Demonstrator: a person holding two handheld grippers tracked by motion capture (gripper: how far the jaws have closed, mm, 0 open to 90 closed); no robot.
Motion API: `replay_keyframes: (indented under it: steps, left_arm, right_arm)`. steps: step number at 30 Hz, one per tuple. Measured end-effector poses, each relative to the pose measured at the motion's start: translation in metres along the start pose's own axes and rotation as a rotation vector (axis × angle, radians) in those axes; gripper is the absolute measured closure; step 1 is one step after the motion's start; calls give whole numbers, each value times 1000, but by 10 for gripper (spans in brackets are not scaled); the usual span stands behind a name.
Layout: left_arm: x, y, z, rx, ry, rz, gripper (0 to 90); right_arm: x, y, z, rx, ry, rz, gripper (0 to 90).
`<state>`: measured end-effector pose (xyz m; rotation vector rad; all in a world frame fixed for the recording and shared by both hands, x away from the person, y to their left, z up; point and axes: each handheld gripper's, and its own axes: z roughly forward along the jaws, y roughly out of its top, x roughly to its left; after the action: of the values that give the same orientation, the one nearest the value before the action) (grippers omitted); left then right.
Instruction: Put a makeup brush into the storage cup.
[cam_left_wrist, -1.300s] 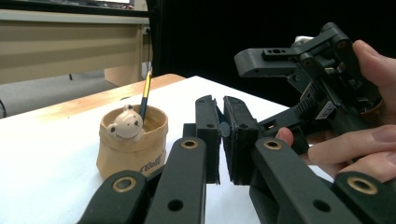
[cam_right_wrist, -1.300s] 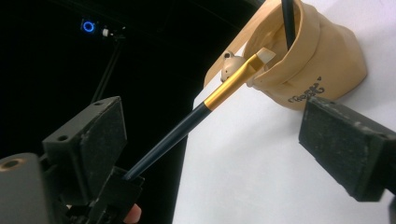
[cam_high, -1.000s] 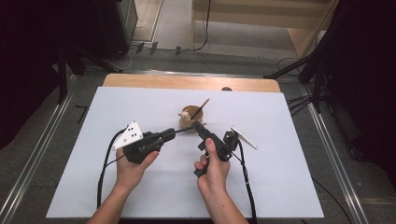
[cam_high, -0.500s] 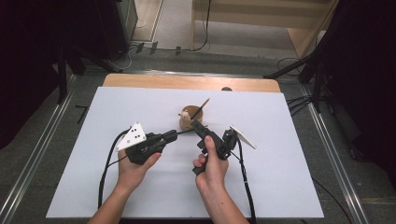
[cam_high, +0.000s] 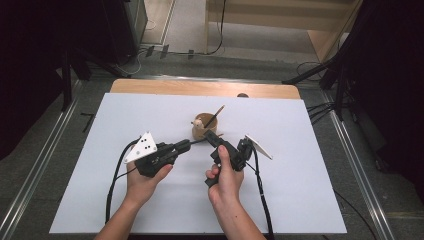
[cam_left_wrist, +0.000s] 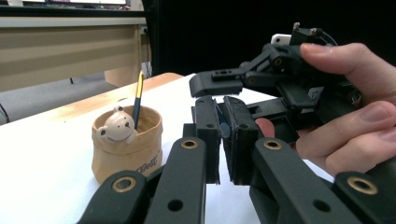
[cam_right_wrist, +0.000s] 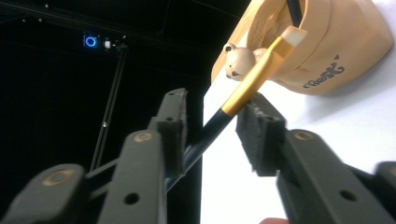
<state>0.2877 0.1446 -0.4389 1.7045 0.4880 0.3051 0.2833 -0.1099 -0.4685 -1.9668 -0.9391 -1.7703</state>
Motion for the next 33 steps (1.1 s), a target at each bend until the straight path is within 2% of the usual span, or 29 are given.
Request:
replay_keyframes:
  steps: [8, 12, 13, 14, 16, 18, 24, 25, 27, 29, 30, 33]
  left_arm:
    - [0, 0, 0, 5, 2, -5, 863]
    - [0, 1, 0, 31, 0, -27, 861]
    - [0, 0, 0, 30, -7, -32, 854]
    - [0, 0, -1, 20, -9, -33, 787]
    - [0, 1, 0, 27, -18, -49, 584]
    - [1, 1, 0, 37, -24, -50, 533]
    - [1, 0, 2, 50, -26, -67, 405]
    - [1, 1, 2, 52, -37, -80, 370]
    - [1, 1, 2, 55, -29, -84, 281]
    - [2, 1, 3, 80, -23, -94, 116]
    - [3, 1, 3, 96, -21, -84, 15]
    - [4, -1, 2, 106, 6, -82, 0]
  right_arm:
    - [-1, 0, 0, -4, 3, 1, 683]
    - [-1, 0, 0, -9, 12, 3, 701]
    - [-2, 0, -1, -15, 28, -3, 725]
    - [-1, 0, -2, -24, 41, -6, 823]
    - [1, 1, -5, -57, 71, -50, 842]
    - [3, 1, -7, -66, 80, -78, 842]
    - [2, 3, -8, -71, 72, -111, 842]
    - [1, 3, -8, -71, 72, -119, 842]
    - [1, 4, -8, -81, 76, -137, 842]
    - [2, 4, -8, -99, 61, -174, 842]
    - [3, 5, -8, -105, 55, -195, 842]
    - [3, 6, -9, -108, 39, -248, 841]
